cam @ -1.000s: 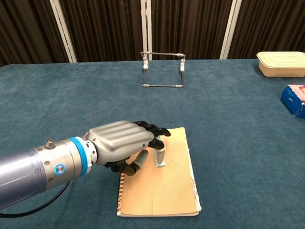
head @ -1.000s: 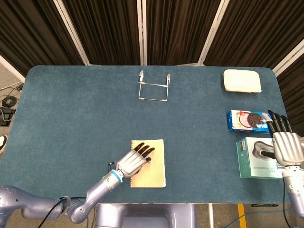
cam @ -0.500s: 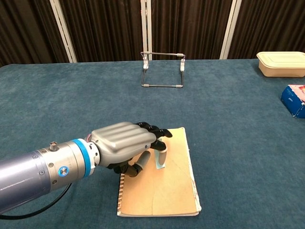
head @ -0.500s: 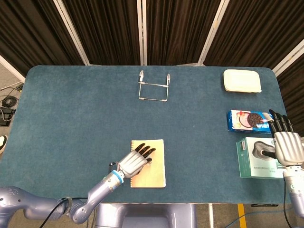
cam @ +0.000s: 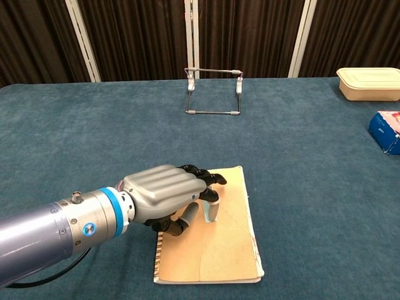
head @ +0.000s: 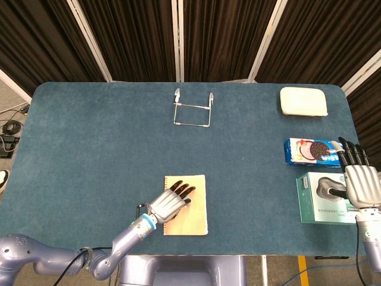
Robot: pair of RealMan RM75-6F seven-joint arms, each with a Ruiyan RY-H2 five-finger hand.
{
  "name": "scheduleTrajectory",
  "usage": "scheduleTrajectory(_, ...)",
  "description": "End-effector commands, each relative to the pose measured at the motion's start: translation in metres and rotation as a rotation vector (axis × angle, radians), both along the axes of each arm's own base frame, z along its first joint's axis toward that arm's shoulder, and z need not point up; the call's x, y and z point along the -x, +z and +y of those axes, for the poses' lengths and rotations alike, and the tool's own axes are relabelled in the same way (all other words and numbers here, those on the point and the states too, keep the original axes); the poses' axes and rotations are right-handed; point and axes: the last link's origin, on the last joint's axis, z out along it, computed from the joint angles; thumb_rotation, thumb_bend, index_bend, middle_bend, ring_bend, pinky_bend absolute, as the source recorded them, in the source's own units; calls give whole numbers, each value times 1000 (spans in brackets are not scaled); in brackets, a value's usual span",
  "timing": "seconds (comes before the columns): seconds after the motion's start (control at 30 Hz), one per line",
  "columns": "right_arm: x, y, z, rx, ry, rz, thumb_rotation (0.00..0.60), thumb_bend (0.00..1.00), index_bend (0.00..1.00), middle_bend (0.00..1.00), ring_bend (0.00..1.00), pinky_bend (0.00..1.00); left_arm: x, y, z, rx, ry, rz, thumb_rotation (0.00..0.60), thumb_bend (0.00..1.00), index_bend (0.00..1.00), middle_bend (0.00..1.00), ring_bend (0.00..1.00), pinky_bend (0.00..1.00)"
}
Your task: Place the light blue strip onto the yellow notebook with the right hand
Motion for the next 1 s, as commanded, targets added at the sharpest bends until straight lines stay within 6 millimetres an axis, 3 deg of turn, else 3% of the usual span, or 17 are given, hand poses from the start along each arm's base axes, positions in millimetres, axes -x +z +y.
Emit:
scheduleTrajectory(0.03,0,0,0,1,0,-3,600,77,0,0,0,0,-2,2,1,-9,-2,-12,600,930,349,0,0,0)
scheduleTrajectory(1.0,0,2,0,5,-3,-3,600,78,3,0,0,0,6,8,4,-4,28,17,600,929,349,0,0,0)
